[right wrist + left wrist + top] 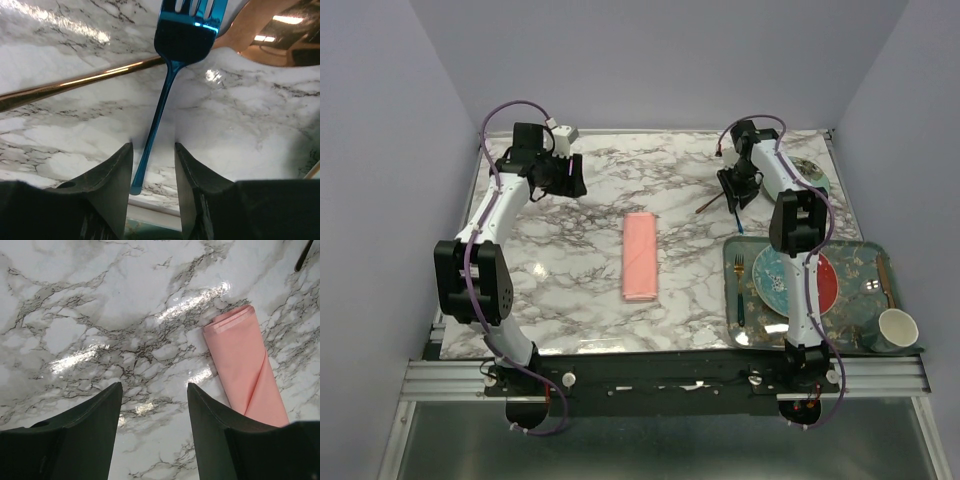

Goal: Fold the napkin into a case and place the utensils inside
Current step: Pick up the fork from the center of the board, then pass from the right arm to the left

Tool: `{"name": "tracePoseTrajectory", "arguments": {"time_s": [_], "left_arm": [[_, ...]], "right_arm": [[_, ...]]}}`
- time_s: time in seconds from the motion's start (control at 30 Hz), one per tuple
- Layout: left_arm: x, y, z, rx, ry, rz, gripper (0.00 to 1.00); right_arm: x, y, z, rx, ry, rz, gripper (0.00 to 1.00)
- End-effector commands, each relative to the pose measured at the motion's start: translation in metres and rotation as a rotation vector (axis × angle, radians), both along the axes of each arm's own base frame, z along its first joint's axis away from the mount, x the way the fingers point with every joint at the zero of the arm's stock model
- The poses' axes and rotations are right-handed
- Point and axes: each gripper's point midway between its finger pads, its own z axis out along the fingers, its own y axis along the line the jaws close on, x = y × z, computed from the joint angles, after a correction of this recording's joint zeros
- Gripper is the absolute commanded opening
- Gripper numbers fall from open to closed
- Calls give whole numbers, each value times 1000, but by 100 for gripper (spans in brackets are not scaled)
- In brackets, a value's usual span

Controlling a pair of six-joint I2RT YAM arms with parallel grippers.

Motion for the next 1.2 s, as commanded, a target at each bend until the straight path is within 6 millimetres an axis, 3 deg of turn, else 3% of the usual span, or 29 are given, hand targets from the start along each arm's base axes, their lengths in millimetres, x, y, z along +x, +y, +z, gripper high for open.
{"name": "tracePoseTrajectory", "arguments": {"time_s": [0.0, 0.13, 0.23, 0.37, 0.5, 0.57, 0.63, 0.67, 0.73, 0.77, 0.87, 0.9, 0.97, 1.0, 1.13, 1.17], "left_arm": [[17, 3, 13, -45, -19, 22, 66], [24, 6, 13, -57, -10, 23, 66], [27, 4, 15, -76, -1, 40, 66], [29, -4, 18, -114, 0, 10, 68], [29, -11, 30, -138, -28, -34, 71], [28, -12, 41, -138, -65, -52, 71], [29, -16, 52, -157, -112, -72, 71], [27, -18, 67, -170, -154, -90, 73], [25, -26, 89, -205, -228, -134, 76], [23, -27, 106, -220, -268, -146, 79], [13, -46, 147, -328, -330, -240, 79], [8, -53, 162, -372, -345, -282, 78], [-4, -70, 190, -518, -336, -357, 76], [-8, -78, 202, -570, -329, -376, 75], [-19, -104, 250, -740, -366, -482, 74], [-23, -109, 256, -806, -304, -470, 73]], "right_arm": [[-17, -2, -4, -4, 86, -23, 44], [-17, 0, -4, -10, 87, -28, 37], [-17, 0, -4, -10, 89, -28, 25], [-18, 0, -4, -11, 89, -31, 2], [-17, 6, 6, 30, 69, -10, 1], [-13, 15, 32, 91, 13, 19, 0], [-13, 37, 58, 229, -35, 56, 1], [-14, 46, 88, 287, -98, 68, 1], [-15, 71, 120, 447, -173, 126, 0], [-19, 80, 156, 504, -251, 152, 1], [-21, 114, 219, 752, -376, 227, 1], [-25, 130, 259, 882, -430, 260, 0], [-30, 144, 294, 988, -458, 276, 1], [-36, 157, 322, 1077, -468, 298, 1], [-62, 182, 376, 1254, -464, 364, 1], [-67, 186, 374, 1283, -427, 361, 1]]}}
